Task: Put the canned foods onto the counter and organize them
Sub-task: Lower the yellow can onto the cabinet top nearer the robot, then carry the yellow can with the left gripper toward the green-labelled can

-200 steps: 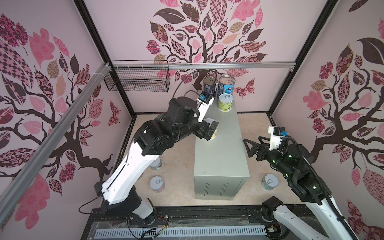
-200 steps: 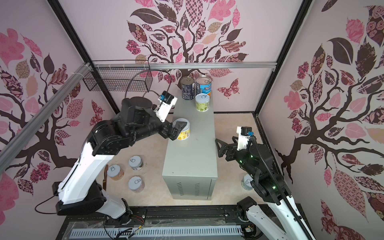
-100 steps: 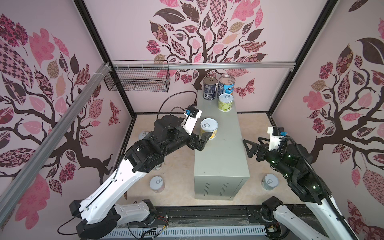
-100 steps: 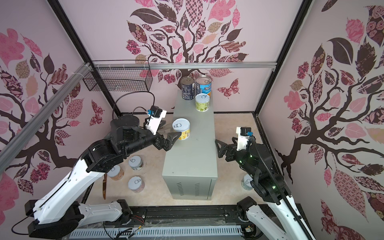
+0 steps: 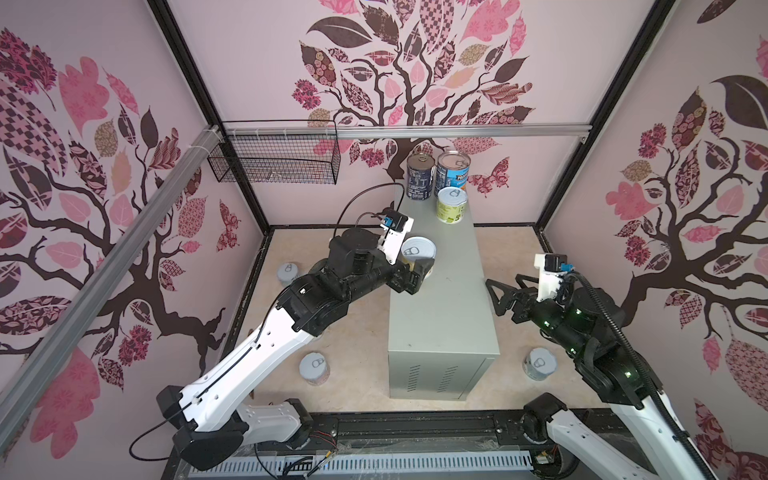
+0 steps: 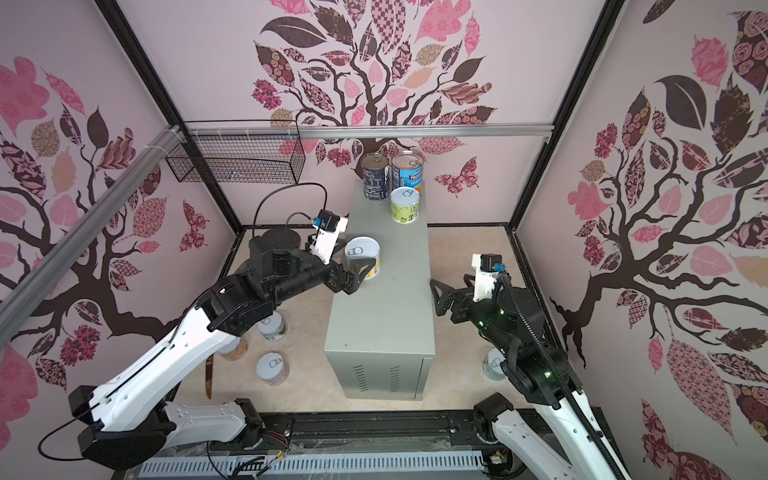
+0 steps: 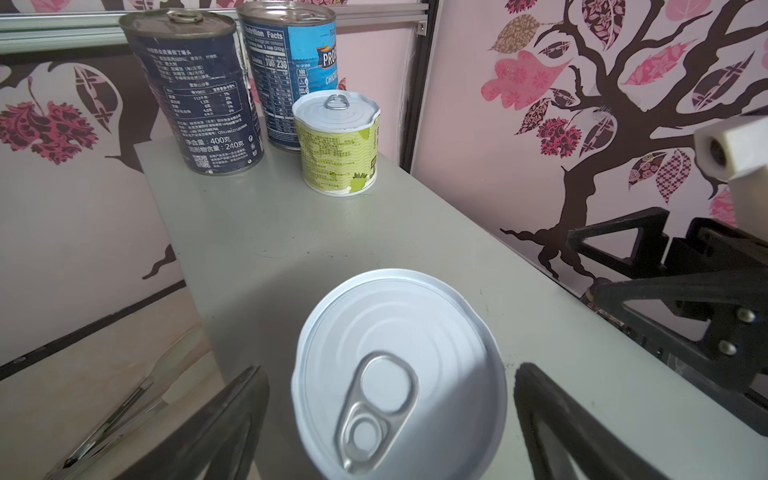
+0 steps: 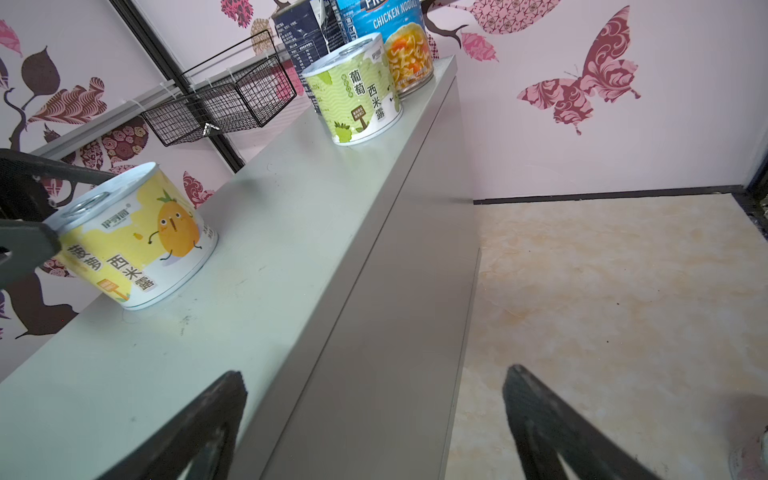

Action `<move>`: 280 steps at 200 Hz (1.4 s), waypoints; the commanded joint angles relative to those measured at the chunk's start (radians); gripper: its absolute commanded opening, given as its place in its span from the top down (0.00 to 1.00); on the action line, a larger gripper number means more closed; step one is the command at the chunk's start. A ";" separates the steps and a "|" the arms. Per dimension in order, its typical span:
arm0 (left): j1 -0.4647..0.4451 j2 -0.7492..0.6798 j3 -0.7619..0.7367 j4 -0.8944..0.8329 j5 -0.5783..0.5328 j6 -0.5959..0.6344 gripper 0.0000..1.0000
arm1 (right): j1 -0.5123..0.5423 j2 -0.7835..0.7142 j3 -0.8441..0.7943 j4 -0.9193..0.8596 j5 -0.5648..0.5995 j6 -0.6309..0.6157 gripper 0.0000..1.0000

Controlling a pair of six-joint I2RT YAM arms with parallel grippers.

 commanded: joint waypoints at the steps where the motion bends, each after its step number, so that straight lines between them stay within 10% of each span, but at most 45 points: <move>1: 0.004 0.012 -0.027 0.041 0.016 0.000 0.06 | 0.007 -0.005 0.008 -0.014 0.000 -0.014 0.00; 145: 0.038 0.064 0.020 0.034 0.028 0.044 0.38 | 0.007 0.009 0.016 -0.018 -0.008 -0.015 0.00; 280: 0.153 0.368 0.335 0.058 -0.055 0.086 0.48 | 0.006 0.053 -0.012 0.063 -0.035 0.087 0.00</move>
